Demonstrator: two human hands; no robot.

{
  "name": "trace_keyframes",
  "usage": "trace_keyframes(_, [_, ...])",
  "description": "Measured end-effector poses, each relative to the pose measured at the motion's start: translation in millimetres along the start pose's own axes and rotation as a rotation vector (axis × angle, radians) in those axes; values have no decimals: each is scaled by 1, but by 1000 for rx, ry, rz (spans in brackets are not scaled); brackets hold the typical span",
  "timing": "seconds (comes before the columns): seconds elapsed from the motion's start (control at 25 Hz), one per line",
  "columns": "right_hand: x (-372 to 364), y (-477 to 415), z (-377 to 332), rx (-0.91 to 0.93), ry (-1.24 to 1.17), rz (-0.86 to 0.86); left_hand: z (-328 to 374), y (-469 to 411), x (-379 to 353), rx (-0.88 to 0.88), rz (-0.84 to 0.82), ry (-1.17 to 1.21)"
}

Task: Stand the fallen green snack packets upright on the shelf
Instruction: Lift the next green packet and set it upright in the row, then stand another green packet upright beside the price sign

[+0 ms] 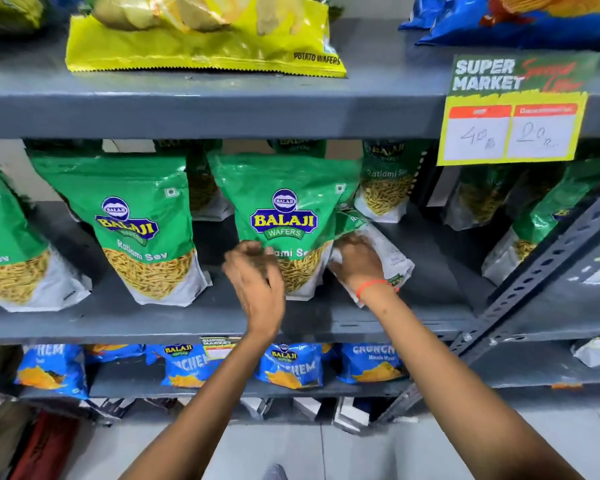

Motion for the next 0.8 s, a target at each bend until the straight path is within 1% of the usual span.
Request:
trace_keyframes(0.04, [-2,-2,-1,35,78,-38,9,7,-6,-18,-15,17])
trace_keyframes(0.16, [-10,-1,-4,166,220,-42,24,28,-27,21,-65,56])
trace_keyframes(0.24, [-12,1,-2,201,229,-43,23,43,-37,62,-92,23])
trace_keyframes(0.32, [-9,5,8,192,222,-50,24,57,-46,81,-125,-11])
trace_keyframes(0.4, [-4,12,21,176,218,-65,17,65,-55,141,-185,-71])
trace_keyframes(0.48, [0,22,37,190,201,-62,7,71,-65,227,-262,-129])
trace_keyframes(0.6, [5,37,58,205,192,-20,-9,79,-84,315,-434,-190])
trace_keyframes(0.68, [7,42,64,184,203,0,-16,79,-97,412,-516,-113])
trace_keyframes(0.8, [6,40,62,171,259,-2,-19,79,-115,516,-568,78])
Point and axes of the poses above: each hand's wrist, its own y-axis away from the middle knuckle, its own x-axis out of the back of the hand, z = x × y, the point moved 3 cm from there along -y, towards the middle knuckle, and after that the axes turned 1 degree about -z, right-handed, at the moved point
